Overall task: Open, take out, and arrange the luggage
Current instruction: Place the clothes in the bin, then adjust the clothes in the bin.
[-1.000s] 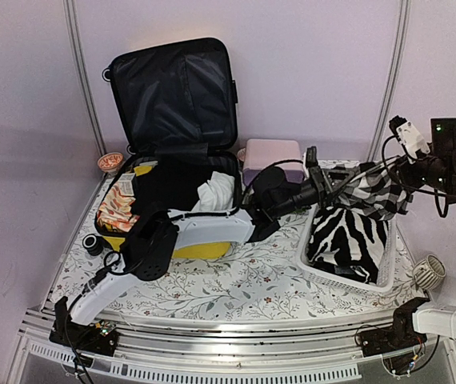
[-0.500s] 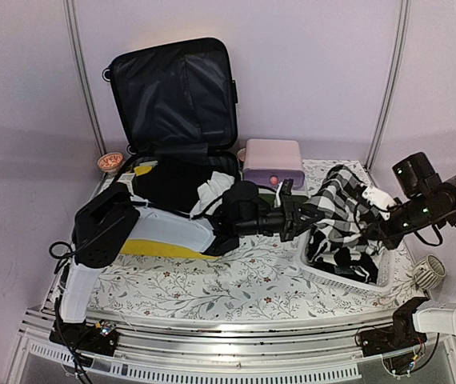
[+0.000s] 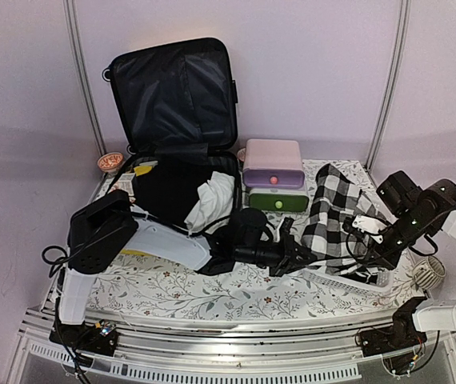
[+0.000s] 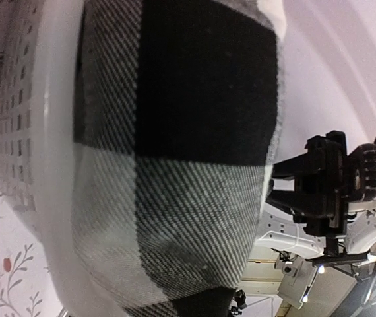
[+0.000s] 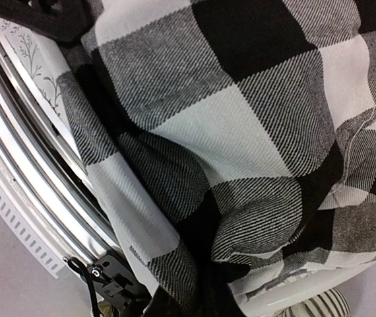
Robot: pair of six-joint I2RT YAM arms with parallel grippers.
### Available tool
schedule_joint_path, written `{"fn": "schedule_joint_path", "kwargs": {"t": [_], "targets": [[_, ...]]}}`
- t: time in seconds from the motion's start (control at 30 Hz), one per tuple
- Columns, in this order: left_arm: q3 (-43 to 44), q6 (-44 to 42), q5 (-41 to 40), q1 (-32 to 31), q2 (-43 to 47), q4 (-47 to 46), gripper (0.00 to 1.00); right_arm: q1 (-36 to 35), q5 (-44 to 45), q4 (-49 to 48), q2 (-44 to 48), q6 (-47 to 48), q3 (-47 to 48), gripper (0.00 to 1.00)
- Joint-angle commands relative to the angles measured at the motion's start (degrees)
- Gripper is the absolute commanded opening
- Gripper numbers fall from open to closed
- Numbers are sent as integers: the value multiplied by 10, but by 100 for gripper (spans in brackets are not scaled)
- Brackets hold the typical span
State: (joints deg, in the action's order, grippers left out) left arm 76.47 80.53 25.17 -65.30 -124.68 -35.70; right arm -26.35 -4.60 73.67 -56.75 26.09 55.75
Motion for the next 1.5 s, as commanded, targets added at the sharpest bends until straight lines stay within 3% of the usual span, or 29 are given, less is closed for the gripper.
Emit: {"fn": "schedule_joint_path", "kwargs": {"t": [0.0, 0.17, 0.33, 0.43, 0.53, 0.63, 0.7, 0.73, 0.93, 1.1, 1.33, 1.47], "targets": [[9, -47, -6, -12, 38, 62, 13, -15, 5, 4, -5, 4, 29, 35], [31, -113, -49, -5, 73, 124, 48, -18, 35, -40, -8, -36, 123, 54], [56, -208, -143, -3, 143, 257, 69, -18, 105, -120, -39, -119, 169, 71], [51, -241, -192, -3, 175, 309, 83, -9, 94, -186, -78, -176, 192, 68], [36, -261, -225, -1, 198, 337, 85, 27, 45, -254, -128, -251, 215, 57], [21, -282, -259, -1, 218, 359, 86, 63, -3, -327, -161, -332, 202, 39], [15, -298, -284, 1, 233, 370, 85, 87, -18, -375, -170, -381, 179, 10], [10, -308, -295, 2, 246, 372, 85, 110, -43, -405, -168, -408, 160, 2], [-9, -376, -324, 31, 305, 381, 84, 166, -213, -626, -145, -534, 2, 1], [-26, -421, -330, 92, 369, 414, 84, 212, -346, -801, -170, -618, -127, 1], [-81, -455, -347, 176, 467, 434, 85, 333, -328, -937, -214, -672, -313, 1], [-98, -459, -323, 235, 491, 461, 85, 362, -362, -925, -255, -638, -310, 1]]}}
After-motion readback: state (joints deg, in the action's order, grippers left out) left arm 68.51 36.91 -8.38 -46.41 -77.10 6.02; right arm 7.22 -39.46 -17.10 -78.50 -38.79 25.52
